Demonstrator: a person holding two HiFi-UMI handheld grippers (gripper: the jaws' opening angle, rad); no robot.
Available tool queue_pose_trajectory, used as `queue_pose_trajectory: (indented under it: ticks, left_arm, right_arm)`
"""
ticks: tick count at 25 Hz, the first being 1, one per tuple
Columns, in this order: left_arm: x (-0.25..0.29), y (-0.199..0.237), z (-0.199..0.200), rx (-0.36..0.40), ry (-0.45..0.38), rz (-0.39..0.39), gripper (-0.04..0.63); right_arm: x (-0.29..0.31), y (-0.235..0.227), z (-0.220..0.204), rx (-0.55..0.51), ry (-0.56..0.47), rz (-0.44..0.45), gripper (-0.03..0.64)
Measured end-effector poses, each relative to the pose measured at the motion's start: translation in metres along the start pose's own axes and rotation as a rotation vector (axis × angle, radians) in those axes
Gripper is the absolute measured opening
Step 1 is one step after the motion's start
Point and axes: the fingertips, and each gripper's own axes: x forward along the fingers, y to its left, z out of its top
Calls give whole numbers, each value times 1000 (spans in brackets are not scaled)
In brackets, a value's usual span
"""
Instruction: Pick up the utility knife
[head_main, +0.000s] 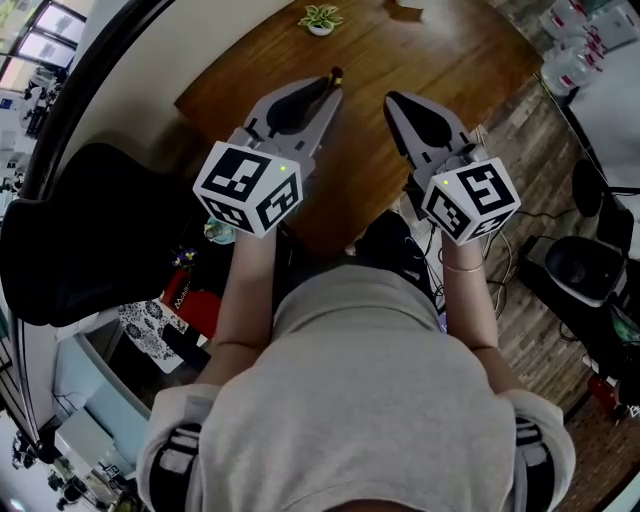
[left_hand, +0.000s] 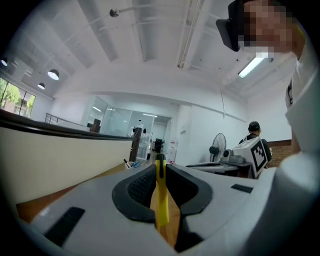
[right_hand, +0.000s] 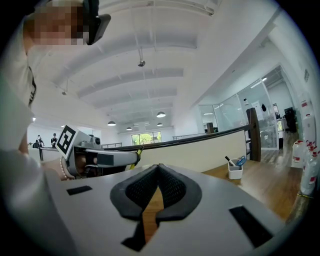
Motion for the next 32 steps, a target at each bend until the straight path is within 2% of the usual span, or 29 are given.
queue_pose_trajectory:
  ticks: [3,13,32]
  left_arm:
    - [-5,3,-7,-34,-1,10,77]
    - [-15,-2,-27,-58,-6,1,77]
    - [-19,-11,-43,-86,3,-23,77]
  right_arm:
    - [1,4,-7,7,17,16,9]
    - [3,21,-20,13,47,59,9]
    - [-7,25,-39,42,80,37,9]
